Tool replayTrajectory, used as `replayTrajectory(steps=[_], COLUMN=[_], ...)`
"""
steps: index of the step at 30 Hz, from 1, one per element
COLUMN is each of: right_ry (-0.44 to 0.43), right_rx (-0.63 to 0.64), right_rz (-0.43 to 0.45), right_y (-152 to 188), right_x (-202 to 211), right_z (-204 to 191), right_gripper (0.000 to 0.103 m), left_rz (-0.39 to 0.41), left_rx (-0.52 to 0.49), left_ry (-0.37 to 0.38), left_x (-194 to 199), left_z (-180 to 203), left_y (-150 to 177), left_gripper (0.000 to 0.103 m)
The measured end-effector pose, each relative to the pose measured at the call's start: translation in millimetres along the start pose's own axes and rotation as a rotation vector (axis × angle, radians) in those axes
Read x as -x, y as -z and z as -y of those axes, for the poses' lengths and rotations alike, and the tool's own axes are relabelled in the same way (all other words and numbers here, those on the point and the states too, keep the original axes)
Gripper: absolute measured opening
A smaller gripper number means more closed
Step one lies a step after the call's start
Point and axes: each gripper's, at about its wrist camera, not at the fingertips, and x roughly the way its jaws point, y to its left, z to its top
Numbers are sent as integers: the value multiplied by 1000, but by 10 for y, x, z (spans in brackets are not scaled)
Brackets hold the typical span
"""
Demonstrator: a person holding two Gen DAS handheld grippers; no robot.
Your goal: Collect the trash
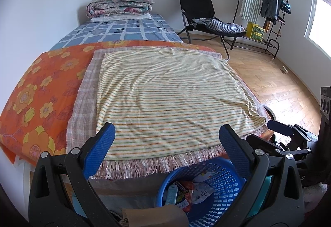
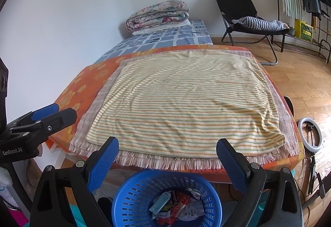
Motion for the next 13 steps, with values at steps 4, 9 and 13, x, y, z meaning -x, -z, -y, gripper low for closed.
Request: replayTrajectory(steps=[4,9,13], right_ry=[-2,-4,-4], right_rx=[-4,-10,-13], right_rz=[-3,-6,-11], right_y=[3,5,12], right_x=[-6,-9,-30], right_z=[7,18,32], right_gripper=[97,97,97], left_rz=[0,-1,-5], left_rx=[2,2,4], left_ry=[1,1,-8], left_x=[-6,-5,-20], left_z=[-2,-7,-7], left_y=[16,3,45], left_gripper=[102,102,102])
